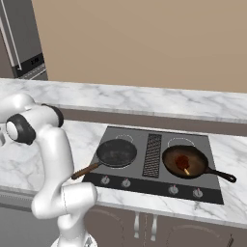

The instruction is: Place both pans onto different burners. Then place the mushroom and the steak on different pans.

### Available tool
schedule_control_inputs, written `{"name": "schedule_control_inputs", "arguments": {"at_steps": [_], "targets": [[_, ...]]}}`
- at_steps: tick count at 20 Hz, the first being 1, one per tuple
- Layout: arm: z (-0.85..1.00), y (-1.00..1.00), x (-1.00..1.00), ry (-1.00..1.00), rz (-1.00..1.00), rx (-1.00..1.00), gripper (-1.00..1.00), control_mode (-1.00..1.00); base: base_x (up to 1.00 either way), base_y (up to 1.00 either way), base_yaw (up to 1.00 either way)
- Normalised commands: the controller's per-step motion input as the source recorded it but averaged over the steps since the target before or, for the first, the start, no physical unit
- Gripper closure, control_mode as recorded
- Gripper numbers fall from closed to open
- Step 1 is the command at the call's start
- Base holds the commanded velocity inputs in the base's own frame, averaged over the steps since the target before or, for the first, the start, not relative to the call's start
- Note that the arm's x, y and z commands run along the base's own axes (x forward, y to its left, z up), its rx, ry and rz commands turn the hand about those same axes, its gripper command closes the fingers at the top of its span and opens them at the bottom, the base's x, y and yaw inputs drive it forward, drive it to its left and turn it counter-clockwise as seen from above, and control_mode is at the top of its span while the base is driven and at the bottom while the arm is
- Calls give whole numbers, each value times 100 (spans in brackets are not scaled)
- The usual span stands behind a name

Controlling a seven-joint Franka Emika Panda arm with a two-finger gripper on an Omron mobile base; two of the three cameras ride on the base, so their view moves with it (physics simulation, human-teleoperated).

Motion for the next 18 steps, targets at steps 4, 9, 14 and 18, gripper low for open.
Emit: {"name": "schedule_control_inputs", "arguments": {"at_steps": [4,9,14,18], "targets": [[-23,0,20,0,0,0,-100,-100,0,0,0],[-28,0,9,0,0,1,-100,-100,0,0,0],[-20,0,3,0,0,1,-100,-100,0,0,0],[-15,0,1,0,0,3,-100,-100,0,0,0]]}}
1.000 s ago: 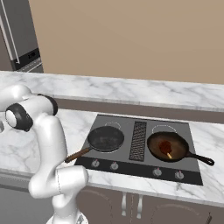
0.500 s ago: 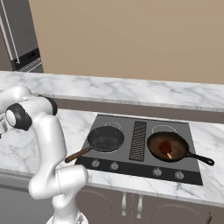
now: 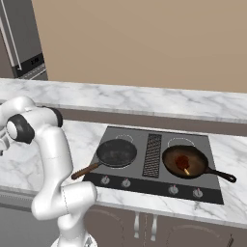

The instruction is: Place both pans onto different burners. Then place the mushroom and the steak on different pans.

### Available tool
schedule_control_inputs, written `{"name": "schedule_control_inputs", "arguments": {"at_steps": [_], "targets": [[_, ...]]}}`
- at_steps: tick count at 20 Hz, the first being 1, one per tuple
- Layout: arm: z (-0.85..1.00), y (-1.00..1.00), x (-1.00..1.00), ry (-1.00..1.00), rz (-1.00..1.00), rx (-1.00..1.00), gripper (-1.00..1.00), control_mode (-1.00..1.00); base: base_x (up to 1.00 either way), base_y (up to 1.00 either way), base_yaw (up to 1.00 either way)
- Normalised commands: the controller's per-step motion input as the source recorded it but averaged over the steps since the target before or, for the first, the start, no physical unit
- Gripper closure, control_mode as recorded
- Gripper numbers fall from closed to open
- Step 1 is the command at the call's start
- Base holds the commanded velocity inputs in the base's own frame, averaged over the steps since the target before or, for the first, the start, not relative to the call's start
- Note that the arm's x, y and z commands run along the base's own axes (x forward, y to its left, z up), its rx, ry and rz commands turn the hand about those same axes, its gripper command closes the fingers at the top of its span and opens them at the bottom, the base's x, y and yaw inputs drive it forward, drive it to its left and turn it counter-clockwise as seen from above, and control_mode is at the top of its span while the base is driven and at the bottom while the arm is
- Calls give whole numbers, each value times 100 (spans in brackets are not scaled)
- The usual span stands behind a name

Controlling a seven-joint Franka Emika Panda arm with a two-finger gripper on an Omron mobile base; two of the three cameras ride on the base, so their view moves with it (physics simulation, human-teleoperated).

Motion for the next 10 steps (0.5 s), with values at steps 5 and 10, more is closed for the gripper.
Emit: {"name": "schedule_control_inputs", "arguments": {"at_steps": [5,10], "targets": [[-2,0,0,0,0,5,-100,-100,0,0,0],[0,0,0,0,0,5,-100,-100,0,0,0]]}}
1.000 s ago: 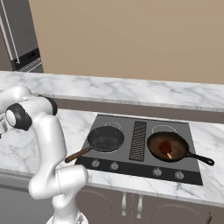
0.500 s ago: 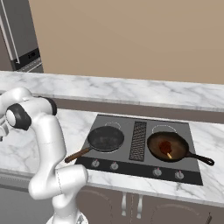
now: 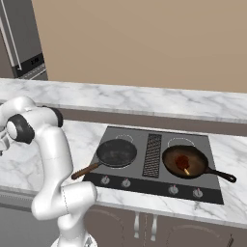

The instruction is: Place both pans onto different burners. Then place the mushroom and the steak on different pans.

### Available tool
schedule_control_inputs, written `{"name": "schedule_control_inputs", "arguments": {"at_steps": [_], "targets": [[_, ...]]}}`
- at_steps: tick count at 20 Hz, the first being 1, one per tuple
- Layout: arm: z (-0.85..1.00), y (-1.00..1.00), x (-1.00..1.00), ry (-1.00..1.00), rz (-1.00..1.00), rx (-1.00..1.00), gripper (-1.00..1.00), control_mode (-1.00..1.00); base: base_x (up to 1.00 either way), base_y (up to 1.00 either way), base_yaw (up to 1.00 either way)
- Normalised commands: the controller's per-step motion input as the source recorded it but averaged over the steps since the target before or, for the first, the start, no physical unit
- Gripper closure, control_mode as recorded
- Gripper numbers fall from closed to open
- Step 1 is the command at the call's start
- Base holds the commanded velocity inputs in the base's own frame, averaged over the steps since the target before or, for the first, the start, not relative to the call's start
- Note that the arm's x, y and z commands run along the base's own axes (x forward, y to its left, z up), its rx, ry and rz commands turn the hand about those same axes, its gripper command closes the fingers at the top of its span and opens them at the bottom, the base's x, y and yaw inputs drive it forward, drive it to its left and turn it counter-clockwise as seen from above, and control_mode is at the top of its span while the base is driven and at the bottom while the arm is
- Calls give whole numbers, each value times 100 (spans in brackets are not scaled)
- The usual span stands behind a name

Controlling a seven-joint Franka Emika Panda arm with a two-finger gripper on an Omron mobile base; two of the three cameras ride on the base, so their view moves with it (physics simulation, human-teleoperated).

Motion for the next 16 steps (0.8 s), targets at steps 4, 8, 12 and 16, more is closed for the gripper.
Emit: {"name": "schedule_control_inputs", "arguments": {"at_steps": [4,8,12,16], "targets": [[0,0,-1,0,0,4,-100,-100,0,0,0],[0,-5,-15,0,0,1,-100,-100,0,0,0],[0,-3,-25,0,0,0,-100,-100,0,0,0],[0,-2,-14,0,0,0,-100,-100,0,0,0]]}}
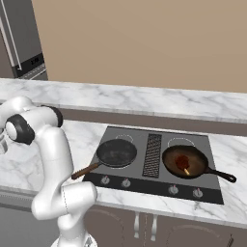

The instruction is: Place both pans onto different burners. Then place the mushroom and the steak on different pans.

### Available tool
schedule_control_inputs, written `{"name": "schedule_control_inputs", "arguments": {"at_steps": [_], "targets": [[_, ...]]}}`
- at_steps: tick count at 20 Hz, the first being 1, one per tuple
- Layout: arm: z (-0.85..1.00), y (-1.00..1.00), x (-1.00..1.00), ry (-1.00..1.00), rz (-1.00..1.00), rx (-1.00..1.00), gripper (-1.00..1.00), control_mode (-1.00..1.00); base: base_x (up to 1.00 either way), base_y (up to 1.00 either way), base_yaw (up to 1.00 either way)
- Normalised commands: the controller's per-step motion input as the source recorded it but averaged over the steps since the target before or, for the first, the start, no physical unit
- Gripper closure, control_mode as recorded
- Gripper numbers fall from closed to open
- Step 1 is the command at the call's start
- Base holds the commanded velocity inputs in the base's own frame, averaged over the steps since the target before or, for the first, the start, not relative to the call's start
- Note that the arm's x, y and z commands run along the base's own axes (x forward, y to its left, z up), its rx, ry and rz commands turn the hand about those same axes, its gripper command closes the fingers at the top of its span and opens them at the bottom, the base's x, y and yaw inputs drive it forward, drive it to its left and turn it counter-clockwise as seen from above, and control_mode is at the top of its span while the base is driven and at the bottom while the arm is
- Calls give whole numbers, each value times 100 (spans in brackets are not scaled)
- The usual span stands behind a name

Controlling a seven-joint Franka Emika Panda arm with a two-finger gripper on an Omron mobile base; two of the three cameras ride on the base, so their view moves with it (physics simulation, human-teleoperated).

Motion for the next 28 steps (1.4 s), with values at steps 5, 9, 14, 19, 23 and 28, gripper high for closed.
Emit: {"name": "schedule_control_inputs", "arguments": {"at_steps": [5,9,14,19,23,28], "targets": [[0,-12,-1,0,0,0,-100,-100,0,0,0],[-7,-10,1,0,0,0,-100,-100,0,0,0],[-13,0,4,0,0,0,-100,-100,0,0,0],[-6,0,9,0,0,0,-100,-100,0,0,0],[-1,3,7,0,0,0,-100,-100,0,0,0],[-4,8,3,0,0,0,-100,-100,0,0,0]]}}
